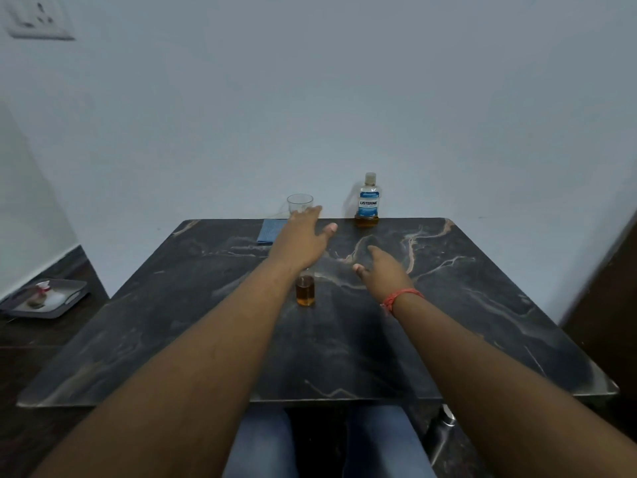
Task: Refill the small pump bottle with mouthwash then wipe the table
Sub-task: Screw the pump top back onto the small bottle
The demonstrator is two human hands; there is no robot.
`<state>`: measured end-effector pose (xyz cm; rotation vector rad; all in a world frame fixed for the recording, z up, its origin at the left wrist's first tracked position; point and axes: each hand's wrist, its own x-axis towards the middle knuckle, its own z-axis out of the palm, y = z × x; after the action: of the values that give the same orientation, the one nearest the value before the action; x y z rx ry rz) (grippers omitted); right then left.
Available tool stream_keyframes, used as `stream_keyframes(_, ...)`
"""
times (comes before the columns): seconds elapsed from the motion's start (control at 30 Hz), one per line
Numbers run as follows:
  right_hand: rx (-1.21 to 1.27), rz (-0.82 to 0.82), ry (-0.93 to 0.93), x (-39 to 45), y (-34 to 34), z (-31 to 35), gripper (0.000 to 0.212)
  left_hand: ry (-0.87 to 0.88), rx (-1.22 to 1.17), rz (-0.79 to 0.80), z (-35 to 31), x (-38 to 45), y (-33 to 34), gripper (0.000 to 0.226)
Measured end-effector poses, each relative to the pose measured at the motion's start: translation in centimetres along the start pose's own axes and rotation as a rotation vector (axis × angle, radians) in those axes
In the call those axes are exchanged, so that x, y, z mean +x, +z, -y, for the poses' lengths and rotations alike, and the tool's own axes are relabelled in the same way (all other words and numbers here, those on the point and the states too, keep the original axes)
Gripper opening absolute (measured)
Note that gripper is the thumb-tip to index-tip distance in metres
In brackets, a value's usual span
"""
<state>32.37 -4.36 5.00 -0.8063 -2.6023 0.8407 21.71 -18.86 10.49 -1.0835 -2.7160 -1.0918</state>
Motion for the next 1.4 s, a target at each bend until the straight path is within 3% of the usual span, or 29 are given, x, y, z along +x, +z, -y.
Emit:
stream_keyframes(0.13, -0.003, 0.012, -0.016, -1.1, 1.2, 0.8, 0.061, -0.135, -0.001, -0.055, 4.8, -2.9, -1.9, 0.063)
stream_keyframes(0.43, -0.008, 0.039, -0.012, 0.4, 3.5, 1.2, 0.06, -0.296, -0.054, 0.054, 11.4, -6.0, 0.2, 0.065)
stream_keyframes(0.77, -0.133, 0.145, -0.102, 6.7, 5.7, 0.6, 0.048, -0.198, 0.083, 0.059, 14.5, -2.8, 2.7, 0.061)
stream_keyframes(1.07, -0.436, 0.334, -0.366, 13.7, 8.7, 4.5, 0.043, -0.122, 0.267, 0.108, 17.6, 0.2, 3.4, 0.063)
stream_keyframes(1.23, -0.566, 0.424, -0.37, 15.8, 10.7, 5.9, 0.042, -0.101, 0.315, 0.118, 18.4, 1.3, 3.5, 0.064)
stream_keyframes(1.4, -0.539, 0.371, -0.351, 16.3, 11.2, 6.4, 0.03, -0.099, 0.324, 0.117, 18.9, 1.6, 3.5, 0.064)
